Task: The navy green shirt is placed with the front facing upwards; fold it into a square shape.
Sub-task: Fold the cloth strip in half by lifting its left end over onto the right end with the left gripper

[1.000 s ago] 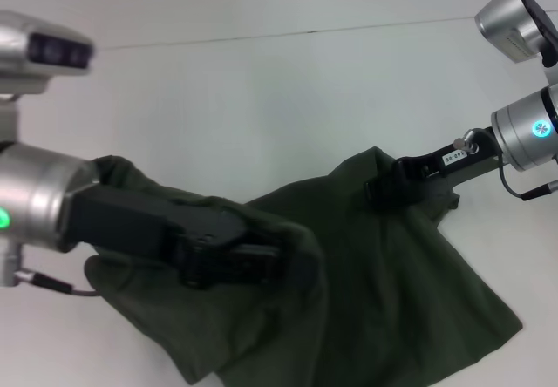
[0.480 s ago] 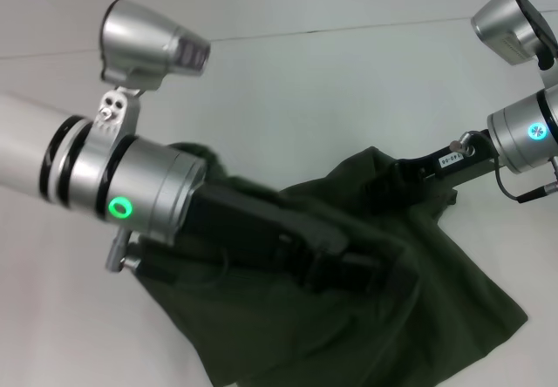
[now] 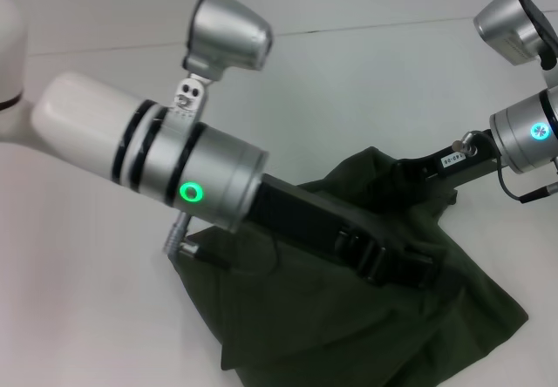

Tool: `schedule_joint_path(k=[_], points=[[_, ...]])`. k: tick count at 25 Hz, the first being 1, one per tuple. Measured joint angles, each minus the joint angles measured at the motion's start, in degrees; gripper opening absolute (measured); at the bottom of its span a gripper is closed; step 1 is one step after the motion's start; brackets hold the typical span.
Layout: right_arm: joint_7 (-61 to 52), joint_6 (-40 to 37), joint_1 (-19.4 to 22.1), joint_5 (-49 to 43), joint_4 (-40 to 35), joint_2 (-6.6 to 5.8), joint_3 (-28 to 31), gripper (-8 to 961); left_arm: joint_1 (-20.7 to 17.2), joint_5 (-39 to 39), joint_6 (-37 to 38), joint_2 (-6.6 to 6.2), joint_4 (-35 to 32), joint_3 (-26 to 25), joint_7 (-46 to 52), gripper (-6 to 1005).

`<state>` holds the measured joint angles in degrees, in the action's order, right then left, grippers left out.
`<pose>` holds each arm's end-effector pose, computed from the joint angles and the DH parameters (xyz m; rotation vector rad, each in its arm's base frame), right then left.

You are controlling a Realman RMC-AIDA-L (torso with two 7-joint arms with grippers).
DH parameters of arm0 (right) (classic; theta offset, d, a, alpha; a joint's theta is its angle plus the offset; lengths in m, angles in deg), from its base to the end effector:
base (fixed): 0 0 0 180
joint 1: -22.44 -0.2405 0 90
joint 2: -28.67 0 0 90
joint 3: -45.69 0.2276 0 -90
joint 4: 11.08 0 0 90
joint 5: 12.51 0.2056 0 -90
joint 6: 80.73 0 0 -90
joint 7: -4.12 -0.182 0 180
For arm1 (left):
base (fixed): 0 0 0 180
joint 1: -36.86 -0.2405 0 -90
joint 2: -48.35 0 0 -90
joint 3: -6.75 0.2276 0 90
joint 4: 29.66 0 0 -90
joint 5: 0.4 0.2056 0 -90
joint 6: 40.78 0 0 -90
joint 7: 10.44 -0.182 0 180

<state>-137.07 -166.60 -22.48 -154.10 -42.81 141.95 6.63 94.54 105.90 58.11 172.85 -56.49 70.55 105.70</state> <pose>0.2373 0.3550 -0.0221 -2.3821 1.8931 0.1154 -0.0469 0.2755 -0.1059 2.4403 0.7727 0.3894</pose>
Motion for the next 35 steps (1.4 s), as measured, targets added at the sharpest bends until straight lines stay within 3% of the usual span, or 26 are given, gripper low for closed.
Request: schedule_joint_path(k=[5, 17, 22, 27, 35], points=[[-0.08, -0.04, 0.05, 0.0, 0.0, -0.09, 0.28, 469, 2.22, -0.12, -3.26, 0.16, 2.96, 1.58, -0.01, 6], [-1.53, -0.57, 1.0, 0.0, -1.39, -1.24, 0.49, 469, 2.95, -4.18, -3.28, -0.08, 2.24, 1.45, 0.03, 7], [-1.5, 0.18, 1.16, -0.01, -1.08, -0.95, 0.14, 469, 3.4, -6.1, -1.78, 0.02, 0.79, 2.34, 0.16, 7], [-1.4, 0.51, 0.78, -0.3, -0.96, -0.14, -0.18, 468, 5.4, -8.22, -4.79, 0.13, 2.02, 6.33, 0.13, 7], [-1.58, -0.32, 0.77, -0.12, -1.24, -0.17, -0.45, 468, 3.53, -8.57, -5.08, -0.49, 0.97, 6.08, 0.34, 7]])
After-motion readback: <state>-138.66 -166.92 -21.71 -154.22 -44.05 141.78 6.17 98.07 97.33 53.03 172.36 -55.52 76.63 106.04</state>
